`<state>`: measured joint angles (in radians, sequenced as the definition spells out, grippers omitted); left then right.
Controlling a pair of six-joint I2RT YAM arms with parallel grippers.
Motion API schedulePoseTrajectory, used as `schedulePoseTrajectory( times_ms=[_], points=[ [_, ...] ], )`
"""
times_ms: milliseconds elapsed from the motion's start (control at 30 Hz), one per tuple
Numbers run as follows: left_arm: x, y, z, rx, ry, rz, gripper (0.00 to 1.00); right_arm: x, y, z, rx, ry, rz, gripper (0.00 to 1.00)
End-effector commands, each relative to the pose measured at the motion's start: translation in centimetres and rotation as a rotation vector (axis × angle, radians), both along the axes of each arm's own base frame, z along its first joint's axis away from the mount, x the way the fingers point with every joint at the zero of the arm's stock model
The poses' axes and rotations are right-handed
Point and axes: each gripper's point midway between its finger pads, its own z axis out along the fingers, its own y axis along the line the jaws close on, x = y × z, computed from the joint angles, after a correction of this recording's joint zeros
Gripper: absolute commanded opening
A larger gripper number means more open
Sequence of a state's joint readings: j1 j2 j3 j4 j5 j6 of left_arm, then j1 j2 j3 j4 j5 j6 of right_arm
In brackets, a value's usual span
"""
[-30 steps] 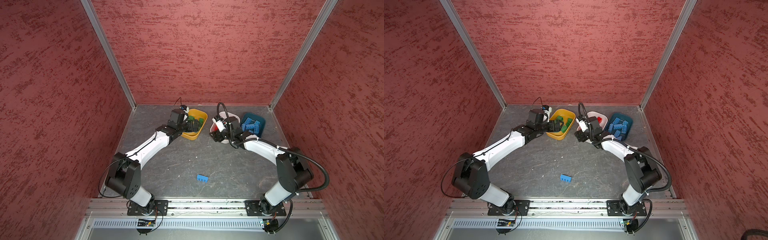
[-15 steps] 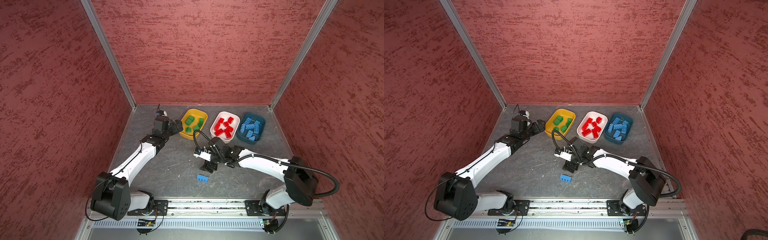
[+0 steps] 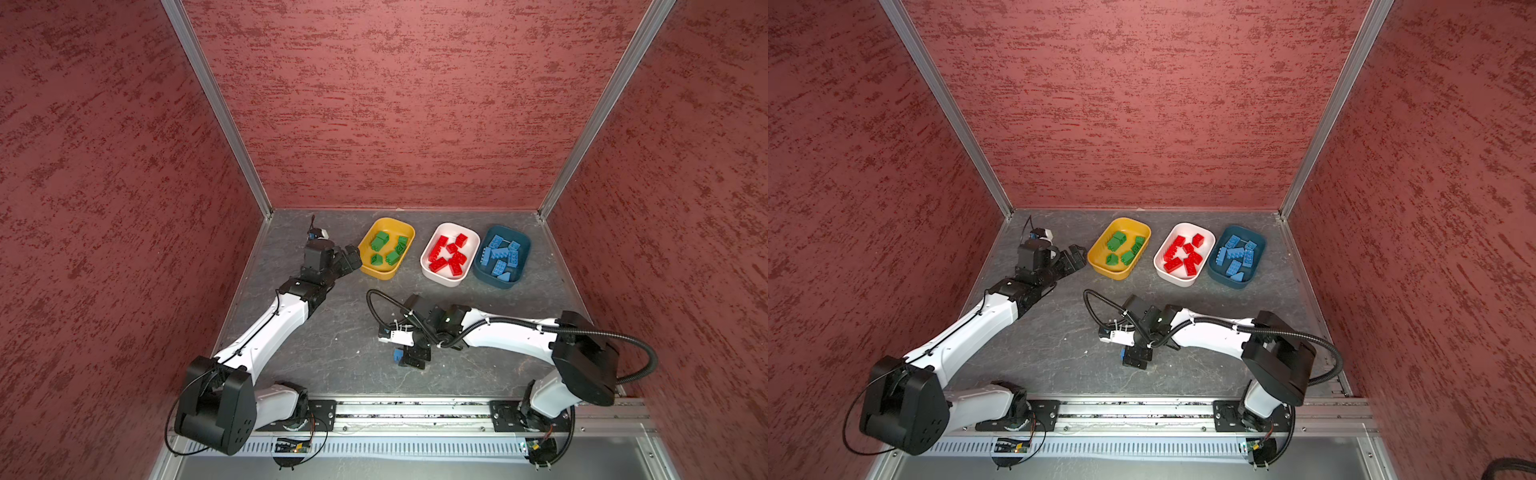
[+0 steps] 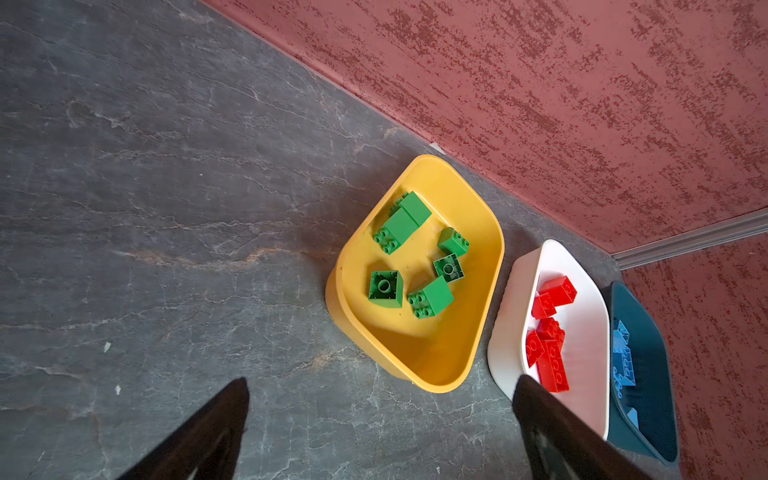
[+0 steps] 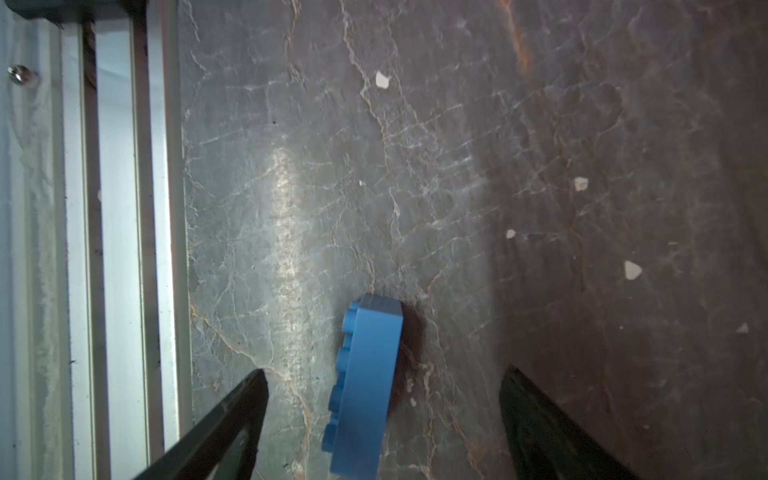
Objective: Sort the legos into containers by color
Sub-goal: 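Lower the right gripper to the light blue brick and grasp it, then carry the light blue brick into the teal bin and open the right gripper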
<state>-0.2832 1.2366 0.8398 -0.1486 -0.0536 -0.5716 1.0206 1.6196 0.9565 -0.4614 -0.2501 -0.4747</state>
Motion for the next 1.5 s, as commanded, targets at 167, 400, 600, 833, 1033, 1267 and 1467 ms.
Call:
schedulePoseTrajectory(
  times_ms=[167,400,600,833,1033,1267,1467],
  points=[
    [-0.8,1.5,-0.5,-0.005,0.003,0.040,0.99,-0.5,0.2,-2.3,-0.082,-0.027,0.078,0.81],
    [-1.1,1.8,-0.8,0.002,0.009,0.043,0.99,-0.2,0.0,-3.5,-0.118,-0.041,0.059,0.48],
    [-1.0,0.9,-1.0,0.027,0.025,0.010,0.99,0.5,-0.1,-3.0,-0.089,-0.049,0.019,0.28],
    [-0.5,-1.1,-1.0,0.050,0.031,-0.049,0.99,4.9,-0.7,0.8,0.094,-0.082,-0.161,0.13],
    [0.4,-6.0,-0.1,0.073,-0.024,-0.207,0.99,12.5,-4.5,6.0,0.380,-0.025,-0.531,0.12],
    [1.1,-10.8,1.3,0.092,-0.089,-0.365,0.99,22.2,-15.5,9.9,0.598,0.048,-1.041,0.13],
    [1.8,-10.4,1.3,0.119,-0.072,-0.334,0.99,27.8,-27.6,7.8,0.599,0.052,-1.533,0.14]
  ],
)
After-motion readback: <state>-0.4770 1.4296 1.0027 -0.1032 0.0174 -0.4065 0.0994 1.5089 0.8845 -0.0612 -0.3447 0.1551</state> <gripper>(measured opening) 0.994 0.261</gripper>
